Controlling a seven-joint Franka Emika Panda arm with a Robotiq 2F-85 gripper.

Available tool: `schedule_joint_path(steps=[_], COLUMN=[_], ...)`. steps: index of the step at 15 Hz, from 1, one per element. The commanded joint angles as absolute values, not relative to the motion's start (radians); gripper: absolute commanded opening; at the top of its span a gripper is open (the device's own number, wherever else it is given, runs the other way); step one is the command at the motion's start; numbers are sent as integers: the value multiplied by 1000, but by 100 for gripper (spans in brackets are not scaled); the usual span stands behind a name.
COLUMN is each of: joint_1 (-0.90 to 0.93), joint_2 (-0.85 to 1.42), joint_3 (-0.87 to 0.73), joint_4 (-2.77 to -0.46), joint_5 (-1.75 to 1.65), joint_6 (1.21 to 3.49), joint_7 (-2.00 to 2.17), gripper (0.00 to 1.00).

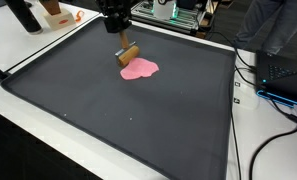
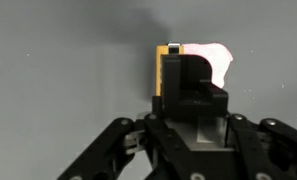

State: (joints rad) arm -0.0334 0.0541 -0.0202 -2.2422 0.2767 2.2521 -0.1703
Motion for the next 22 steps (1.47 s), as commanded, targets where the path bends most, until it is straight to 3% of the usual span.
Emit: schedule_joint_path(steps=[1,22], joint_1=[-45,-56], joint_2=[43,112], joint_3=[-31,-35], joint_4=[-2278,-2273], joint_5=[291,396], joint_6=[2280,2273], joint_7=[-125,-36], gripper=[23,23])
